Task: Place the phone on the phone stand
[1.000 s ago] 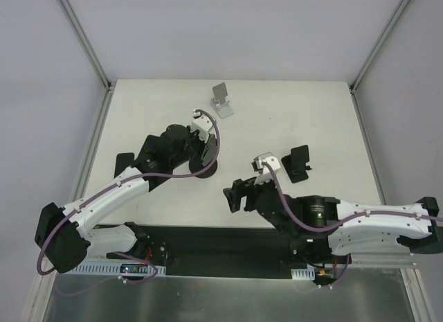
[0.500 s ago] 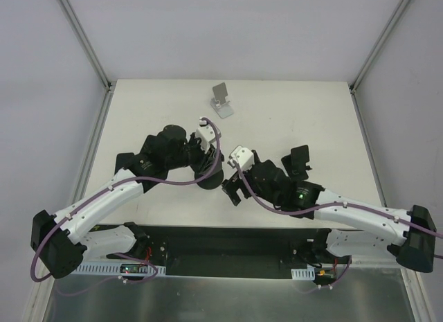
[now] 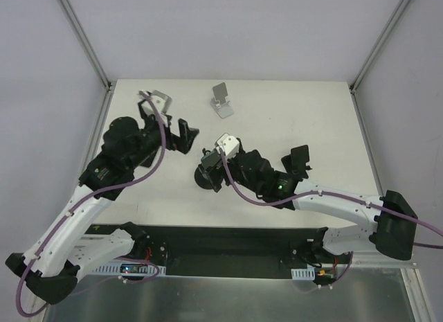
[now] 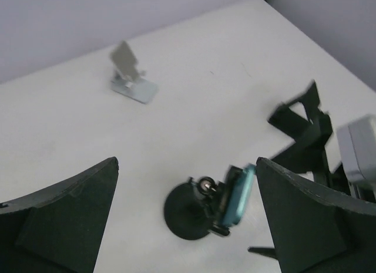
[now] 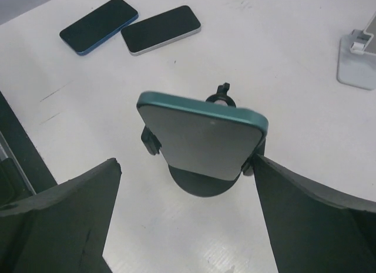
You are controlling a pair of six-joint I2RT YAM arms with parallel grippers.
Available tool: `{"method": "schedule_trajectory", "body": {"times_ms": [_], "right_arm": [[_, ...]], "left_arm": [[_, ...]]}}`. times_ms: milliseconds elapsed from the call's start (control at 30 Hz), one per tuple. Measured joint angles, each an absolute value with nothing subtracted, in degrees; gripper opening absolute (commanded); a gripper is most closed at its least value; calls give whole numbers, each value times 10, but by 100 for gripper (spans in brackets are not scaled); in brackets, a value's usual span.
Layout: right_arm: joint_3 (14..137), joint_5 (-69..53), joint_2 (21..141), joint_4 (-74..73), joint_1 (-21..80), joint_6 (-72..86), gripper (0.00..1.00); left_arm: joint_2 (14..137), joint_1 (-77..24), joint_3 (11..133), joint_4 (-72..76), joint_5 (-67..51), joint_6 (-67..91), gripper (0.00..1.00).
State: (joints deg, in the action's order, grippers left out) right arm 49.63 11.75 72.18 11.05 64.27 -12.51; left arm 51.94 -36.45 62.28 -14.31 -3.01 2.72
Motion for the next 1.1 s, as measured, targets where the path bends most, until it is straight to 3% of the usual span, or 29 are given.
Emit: {"method": "schedule_trajectory", "body": {"times_ms": [200, 500, 567, 600, 633, 800, 1000, 1033, 1100], "right_arm": [[547, 147, 780, 121, 649, -132, 96], [612, 284, 846, 131, 690, -122, 99], [615, 312, 854, 133, 695, -120, 95], [615, 322, 859, 135, 696, -120, 92], [615, 328, 862, 135, 696, -118, 83], [615, 363, 877, 136, 699, -115, 69], [614, 386, 878, 138, 703, -109, 37], [614, 389, 879, 137, 704, -107, 25], [614, 396, 879, 135, 704, -100, 14]], "left_arm": [[499, -250, 656, -137, 57, 55, 99], [505, -223, 587, -126, 77, 51, 99], [505, -214, 577, -126, 72, 53, 99], [504, -210, 573, -123, 69, 54, 99], [503, -209, 570, -123, 66, 55, 98], [501, -187, 565, -115, 52, 56, 96], [500, -167, 562, -110, 43, 62, 95], [500, -167, 561, -109, 39, 65, 95], [500, -167, 558, -105, 27, 69, 94]]}}
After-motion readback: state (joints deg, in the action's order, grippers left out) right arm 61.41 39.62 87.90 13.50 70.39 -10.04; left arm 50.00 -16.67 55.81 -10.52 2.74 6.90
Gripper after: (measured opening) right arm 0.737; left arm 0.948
